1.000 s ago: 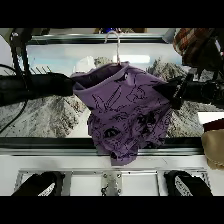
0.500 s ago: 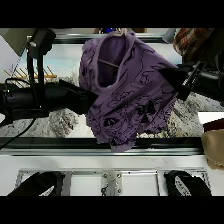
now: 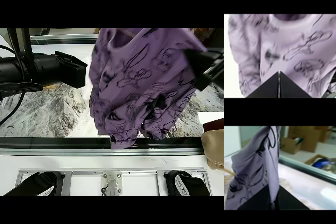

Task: Fold the clothes and pants, and hang the long-sleeved shirts on hangers.

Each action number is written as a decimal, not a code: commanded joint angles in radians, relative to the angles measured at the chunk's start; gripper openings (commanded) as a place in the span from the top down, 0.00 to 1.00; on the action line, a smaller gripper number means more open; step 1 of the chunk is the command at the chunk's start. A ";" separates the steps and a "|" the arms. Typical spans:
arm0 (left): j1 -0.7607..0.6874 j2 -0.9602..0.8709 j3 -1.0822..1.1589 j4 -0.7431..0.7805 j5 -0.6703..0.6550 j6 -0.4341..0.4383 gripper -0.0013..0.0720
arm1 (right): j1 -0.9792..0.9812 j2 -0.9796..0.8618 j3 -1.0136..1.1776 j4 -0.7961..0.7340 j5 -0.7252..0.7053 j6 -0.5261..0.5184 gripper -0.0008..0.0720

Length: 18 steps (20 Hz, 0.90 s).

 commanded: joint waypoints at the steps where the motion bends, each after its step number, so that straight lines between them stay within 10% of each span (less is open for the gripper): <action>1: -0.001 -0.008 0.020 0.018 0.001 0.009 0.96 | -0.129 0.030 0.001 -0.111 -0.113 0.062 0.97; 10: -0.001 -0.008 0.020 0.018 0.003 0.010 0.96 | -0.530 0.092 0.002 -0.547 -0.327 0.410 0.97; 18: -0.001 -0.008 0.020 0.017 0.002 0.010 0.96 | -0.650 0.032 0.016 -0.608 -0.613 0.573 0.97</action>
